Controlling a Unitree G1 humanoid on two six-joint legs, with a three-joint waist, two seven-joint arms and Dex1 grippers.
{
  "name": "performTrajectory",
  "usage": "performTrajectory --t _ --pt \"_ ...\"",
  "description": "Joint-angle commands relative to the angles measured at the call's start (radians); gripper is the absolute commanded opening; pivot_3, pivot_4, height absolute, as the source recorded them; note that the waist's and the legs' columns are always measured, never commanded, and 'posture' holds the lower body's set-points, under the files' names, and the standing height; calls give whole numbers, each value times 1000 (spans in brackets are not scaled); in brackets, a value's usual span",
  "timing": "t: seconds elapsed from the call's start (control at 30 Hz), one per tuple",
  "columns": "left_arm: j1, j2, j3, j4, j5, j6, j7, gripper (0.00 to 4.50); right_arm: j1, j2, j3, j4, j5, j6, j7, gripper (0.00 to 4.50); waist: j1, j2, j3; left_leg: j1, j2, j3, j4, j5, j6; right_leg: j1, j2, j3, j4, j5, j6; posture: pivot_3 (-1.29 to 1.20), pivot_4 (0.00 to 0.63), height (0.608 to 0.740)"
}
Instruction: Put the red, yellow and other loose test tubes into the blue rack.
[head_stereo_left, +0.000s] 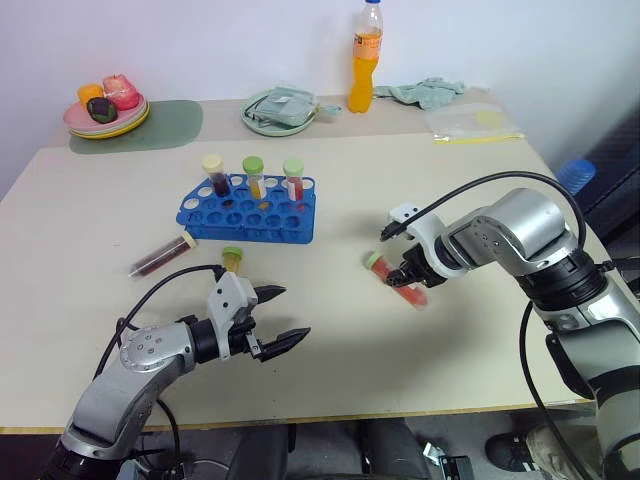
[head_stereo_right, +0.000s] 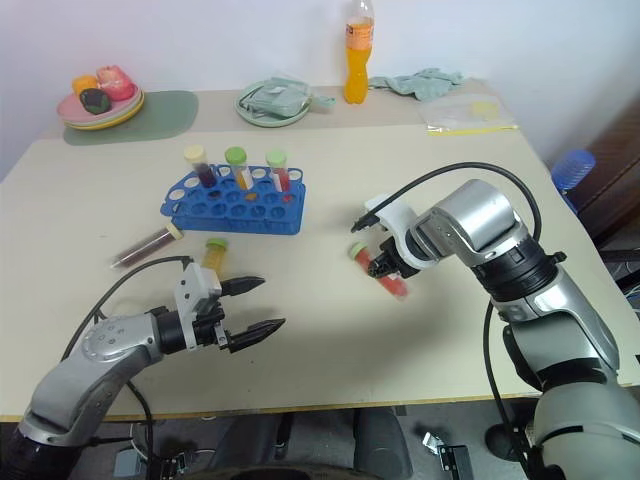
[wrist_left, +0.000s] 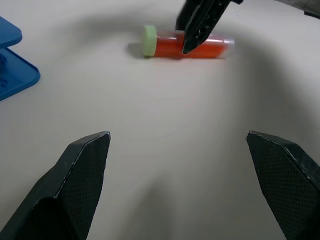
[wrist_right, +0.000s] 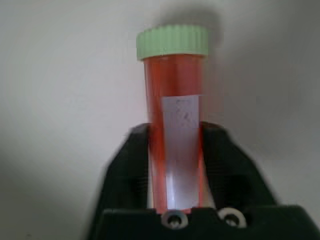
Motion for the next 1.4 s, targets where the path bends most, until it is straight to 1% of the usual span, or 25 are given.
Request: performTrajectory --t 0.03,0.17,0.23,0.33,0.37,0.4,0.5,0.53,0.57,0.6,0.7,0.8,0.87,1.0,1.2,1.4 --pt "4 -10 6 0 8 -33 -3 4500 -35 -1 -10 -17 -12 -3 22 710 -1 0 0 0 0 0 0 0 0 0 0 0 0 0 0 0 150 740" --pt "5 -16 4 15 17 -49 -8 4500 -19 -7 -66 -62 -15 -39 34 710 -1 0 0 0 0 0 0 0 0 0 0 0 0 0 0 0 150 740" --pt "12 -21 21 24 22 -61 -1 4500 18 -15 -136 -142 -11 -149 50 710 0 0 0 0 0 0 0 0 0 -1 0 0 0 0 0 0 150 740" --pt "-1 -53 107 40 -35 -32 47 4500 130 88 -348 -248 14 -455 68 710 0 0 0 -1 0 0 -1 0 0 0 0 0 0 0 0 0 150 740" --pt "-16 -69 159 57 -57 -27 79 4500 174 151 -398 -275 -1 -581 45 710 -1 0 0 0 0 0 -1 0 0 0 1 0 -1 0 0 0 150 740" --pt "-27 -78 193 69 -69 -24 99 4500 203 194 -423 -289 -18 -663 28 710 -2 0 0 0 0 0 -1 0 0 -1 1 0 0 0 0 0 150 740" --pt "-84 -105 310 132 -82 -40 181 4500 273 359 -417 -268 -90 -921 -21 710 -4 -1 0 0 1 0 0 0 0 0 1 0 2 0 0 0 150 740" --pt "-108 -111 356 161 -87 -45 211 4500 286 439 -405 -221 -118 -1002 -57 710 -4 0 0 1 1 0 0 0 0 -1 1 0 2 0 0 0 150 740" --pt "-125 -114 386 183 -91 -47 227 4500 292 494 -395 -184 -141 -1056 -82 710 -7 -1 0 1 0 0 0 0 0 -1 1 0 3 0 0 0 150 740" --pt "-133 -108 414 205 -81 -59 238 4500 299 554 -357 -125 -191 -1162 -90 710 -10 0 0 1 1 0 0 0 0 -1 1 0 3 0 0 0 150 740" --pt "-119 -75 448 240 -39 -87 234 4500 295 690 -263 65 -340 -1439 -116 710 -24 0 0 1 0 0 -1 1 -2 -3 2 1 4 0 0 0 150 740" --pt "-93 -60 472 253 -28 -106 230 4500 258 786 -258 248 -411 -1595 -174 710 -30 0 0 1 0 0 -2 2 -4 -4 2 2 4 0 0 0 150 740" --pt "-66 -50 477 240 -27 -110 218 4500 243 820 -268 348 -439 -1672 -198 710 -28 0 0 1 0 -1 -2 3 -5 -4 2 2 4 0 0 0 150 740" --pt "-18 -33 473 210 -34 -105 192 4500 233 840 -274 455 -463 -1753 -191 710 -28 0 0 1 0 -2 -2 3 -5 -4 2 2 4 0 0 0 150 740" --pt "30 -32 444 147 -63 -69 162 4500 206 854 -289 580 -490 -1807 -199 710 -30 0 0 1 1 -2 -3 3 -5 -5 2 3 5 0 0 0 150 740" --pt "40 -27 428 120 -73 -40 144 4500 167 870 -305 676 -504 -1843 -199 710 -31 1 0 1 1 -2 -4 3 -5 -5 3 3 5 0 -1 0 150 740"
